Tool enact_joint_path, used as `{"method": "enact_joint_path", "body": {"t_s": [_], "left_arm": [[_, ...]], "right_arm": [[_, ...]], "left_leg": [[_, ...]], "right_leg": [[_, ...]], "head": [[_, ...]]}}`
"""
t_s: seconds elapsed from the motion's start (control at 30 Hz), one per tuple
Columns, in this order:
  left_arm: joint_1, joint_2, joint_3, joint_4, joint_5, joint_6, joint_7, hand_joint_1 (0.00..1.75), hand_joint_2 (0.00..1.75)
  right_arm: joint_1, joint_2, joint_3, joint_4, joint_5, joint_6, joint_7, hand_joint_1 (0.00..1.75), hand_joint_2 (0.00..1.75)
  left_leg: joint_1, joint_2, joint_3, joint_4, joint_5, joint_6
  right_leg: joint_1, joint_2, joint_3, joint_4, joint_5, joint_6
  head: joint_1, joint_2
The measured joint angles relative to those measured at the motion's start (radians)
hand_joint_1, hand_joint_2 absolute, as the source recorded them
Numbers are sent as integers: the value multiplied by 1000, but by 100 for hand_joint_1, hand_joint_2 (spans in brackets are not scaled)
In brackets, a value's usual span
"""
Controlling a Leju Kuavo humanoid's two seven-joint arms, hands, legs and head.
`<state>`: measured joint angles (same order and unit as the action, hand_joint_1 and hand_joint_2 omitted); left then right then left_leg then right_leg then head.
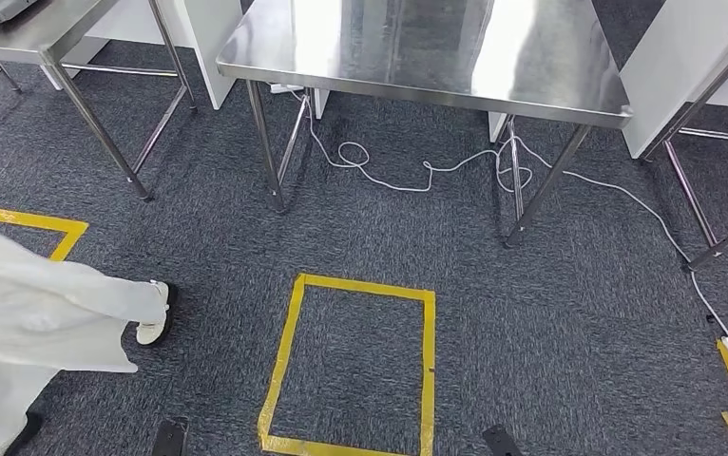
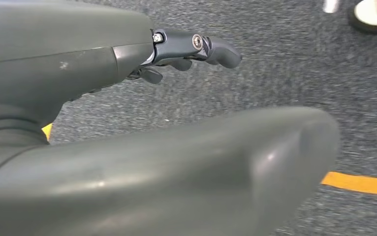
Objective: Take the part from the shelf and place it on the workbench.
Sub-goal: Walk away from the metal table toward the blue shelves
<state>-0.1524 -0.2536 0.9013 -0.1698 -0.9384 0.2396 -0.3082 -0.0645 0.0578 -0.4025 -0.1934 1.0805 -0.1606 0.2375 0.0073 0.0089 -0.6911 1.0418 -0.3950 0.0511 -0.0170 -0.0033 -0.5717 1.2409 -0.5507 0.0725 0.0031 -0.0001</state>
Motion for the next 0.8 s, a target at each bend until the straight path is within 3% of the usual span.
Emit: {"method": "enact_joint_path", "body": {"t_s": [0.07, 0.1, 0.13, 0.2, 0.23, 0.27, 0.33, 0.37, 0.4, 0.43, 0.5, 0.57, 0.63, 0.7, 0.73, 0.8], "left_arm": [[0, -1, 0, 0, 0, -1, 2, 0, 0], [-1, -2, -1, 0, -1, -3, 4, 0, 0], [0, -2, -1, 0, -1, -7, 7, 0, 0], [2, 0, -3, 0, -1, -18, 17, 0, 0], [5, 2, -3, 0, -1, -24, 21, 0, 0], [7, 5, -3, 0, -1, -29, 25, 0, 0], [9, 9, -4, -1, -2, -34, 29, 0, 0], [9, 11, -4, -2, -1, -35, 30, 0, 0], [9, 12, -4, -2, -1, -36, 31, 0, 0], [9, 13, -4, -4, -1, -35, 31, 0, 0], [9, 14, -4, -8, 2, -34, 31, 0, 0], [6, 13, -4, -11, 3, -33, 30, 0, 0], [4, 12, -4, -13, 3, -35, 27, 0, 0], [2, 12, -5, -14, 3, -38, 23, 0, 0], [1, 11, -5, -14, 2, -38, 21, 0, 0], [-1, 11, -6, -15, 0, -38, 19, 0, 0]], "right_arm": [[-4, 0, 0, 0, 0, 1, 0, 0, 175], [-6, -1, -1, 0, 1, 4, -1, 0, 175], [-7, -1, -1, 0, 2, 6, -1, 0, 175], [-5, 0, -2, 1, 3, 14, -1, 0, 175], [-3, 0, -2, 2, 4, 17, -2, 0, 175], [-1, 1, -3, 2, 4, 19, -2, 0, 175], [-1, 2, -6, 3, 4, 20, -2, 0, 175], [-1, 2, -7, 3, 5, 21, -2, 0, 175], [-1, 2, -7, 3, 6, 23, -1, 0, 175], [-1, 2, -7, 3, 8, 25, -1, 0, 175], [-1, 2, -8, 3, 14, 30, 0, 0, 175], [-2, 0, -8, 3, 22, 33, 2, 0, 175], [-4, -2, -8, 4, 31, 36, 4, 0, 175], [-3, -1, -7, 4, 35, 39, 7, 0, 175], [-2, -1, -7, 4, 35, 39, 9, 0, 175], [0, 0, -7, 4, 35, 41, 13, 0, 175]], "left_leg": [[-3, 1, -21, 0, 29, -9], [-4, 3, -25, -2, 43, -15], [-4, 4, -27, -6, 57, -20], [-2, 4, -32, -12, 71, -30], [1, 2, -36, -2, 46, -34], [3, 0, -42, 26, 0, -39], [6, -3, -54, 130, -117, -49], [7, -3, -56, 191, -147, -53], [9, -4, -52, 237, -151, -57], [11, -4, -37, 258, -132, -59], [19, -5, 38, 201, -88, -65], [20, -11, 128, 82, -107, -67], [13, -17, 157, 20, -139, -55], [7, -15, 145, 9, -130, -27], [6, -13, 137, 5, -120, -14], [5, -9, 116, 0, -98, 6]], "right_leg": [[9, 1, 127, -166, -19, -14], [13, 2, 168, -232, -39, -25], [19, 2, 187, -271, -51, -34], [14, 1, 173, -277, -39, -51], [10, -2, 163, -275, -27, -63], [4, -4, 150, -276, -13, -74], [3, -7, 122, -274, 15, -86], [3, -8, 107, -272, 28, -85], [4, -9, 91, -267, 40, -84], [3, -10, 73, -260, 50, -80], [0, -11, 35, -238, 64, -71], [1, -11, 2, -215, 73, -59], [6, -11, -16, -206, 83, -45], [8, -10, -30, -203, 92, -29], [7, -9, -41, -192, 85, -26], [4, -6, -79, -111, 29, -33]], "head": [[0, 0], [-1, 0], [-1, 0], [-3, 0], [-4, 0], [-6, 0], [-9, 0], [-9, 0], [-9, 0], [-9, 0], [-10, 0], [-10, 0], [-9, 0], [-8, 0], [-8, 0], [-5, 0]]}}
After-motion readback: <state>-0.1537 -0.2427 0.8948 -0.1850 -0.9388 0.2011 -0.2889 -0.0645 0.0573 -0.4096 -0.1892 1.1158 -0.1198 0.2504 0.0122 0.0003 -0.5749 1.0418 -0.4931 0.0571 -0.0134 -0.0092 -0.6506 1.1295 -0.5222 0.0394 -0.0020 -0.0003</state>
